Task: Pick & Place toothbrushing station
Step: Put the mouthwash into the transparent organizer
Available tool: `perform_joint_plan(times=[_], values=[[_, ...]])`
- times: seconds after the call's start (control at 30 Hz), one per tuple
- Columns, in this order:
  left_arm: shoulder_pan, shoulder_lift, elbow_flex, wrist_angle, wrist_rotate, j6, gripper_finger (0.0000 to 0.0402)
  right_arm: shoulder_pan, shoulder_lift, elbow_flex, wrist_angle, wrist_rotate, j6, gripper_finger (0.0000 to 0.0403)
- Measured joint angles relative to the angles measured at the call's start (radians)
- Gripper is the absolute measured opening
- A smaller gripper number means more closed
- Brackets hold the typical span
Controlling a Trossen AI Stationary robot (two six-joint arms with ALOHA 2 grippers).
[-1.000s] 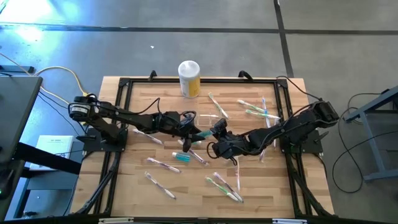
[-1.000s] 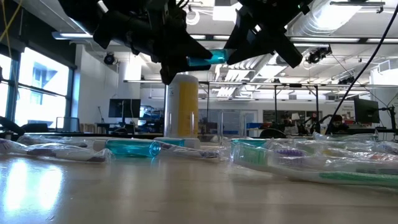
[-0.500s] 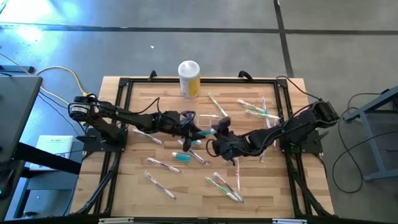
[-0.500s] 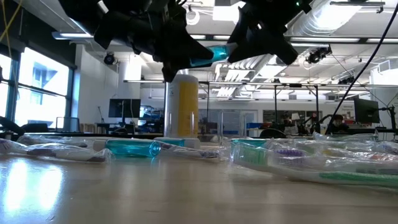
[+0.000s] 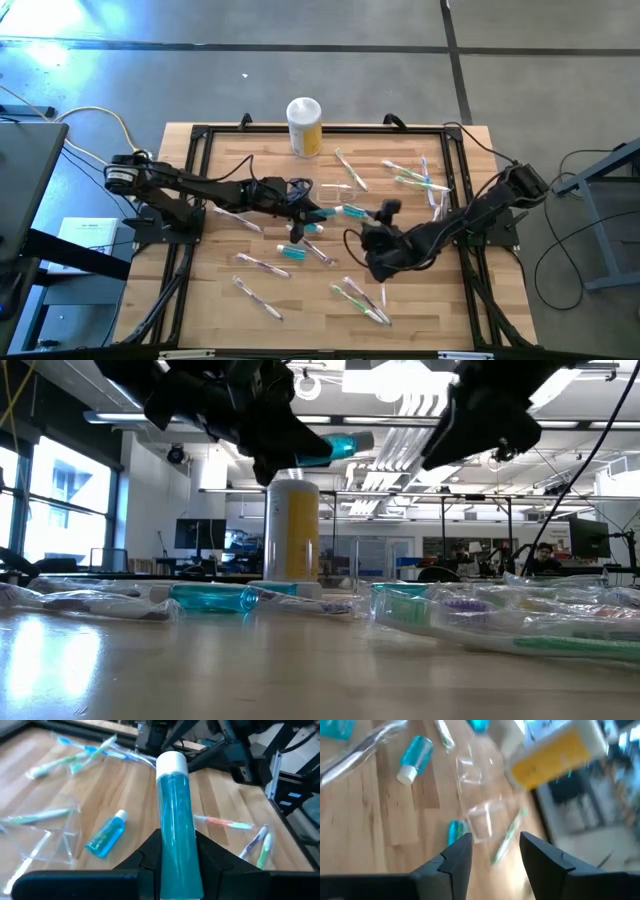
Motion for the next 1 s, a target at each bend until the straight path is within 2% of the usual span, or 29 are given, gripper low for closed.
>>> perform_joint_plan(times=[0.1, 0.2, 0.3, 0.43, 0.53, 0.6, 0.7, 0.77, 0.83, 0.9, 1.0], values=[[0.0, -0.025, 0.0, -0.082, -0.045, 0.027, 0.0069, 0.0, 0.0, -0.02, -0.07, -0.01, 0.212, 0.0145], [0.0, -0.048, -0.002, -0.162, -0.076, 0.041, 0.0069, -0.001, 0.0, -0.042, -0.113, -0.018, 0.323, 0.0139], [0.0, -0.068, -0.002, -0.166, -0.071, 0.071, 0.0069, -0.001, -0.009, -0.043, -0.153, -0.077, 0.37, 0.0136], [0.0, -0.093, -0.001, -0.171, -0.061, 0.125, 0.0069, -0.009, -0.092, -0.04, -0.164, -0.186, 0.378, 0.0135], [0.001, -0.105, 0.0, -0.166, -0.061, 0.167, 0.0069, -0.008, -0.163, -0.041, -0.23, -0.208, 0.437, 0.0135], [0.002, -0.109, 0.0, -0.144, -0.01, 0.183, 0.0069, 0.002, -0.21, -0.041, -0.286, -0.221, 0.517, 0.0135], [0.006, -0.116, 0.0, -0.106, 0.144, 0.187, 0.0069, 0.053, -0.277, -0.087, -0.326, -0.243, 0.641, 0.0135], [0.018, -0.126, 0.0, -0.126, 0.212, 0.187, 0.0069, 0.102, -0.322, -0.143, -0.294, -0.23, 0.71, 0.0135], [0.035, -0.138, -0.002, -0.138, 0.213, 0.187, 0.0071, 0.15, -0.366, -0.206, -0.234, -0.177, 0.761, 0.0135], [0.056, -0.138, -0.001, -0.128, 0.191, 0.186, 0.007, 0.185, -0.395, -0.272, -0.1, -0.07, 0.759, 0.0135], [0.08, -0.138, -0.027, -0.054, 0.19, 0.161, 0.007, 0.201, -0.409, -0.363, 0.161, 0.098, 0.653, 0.0135]])
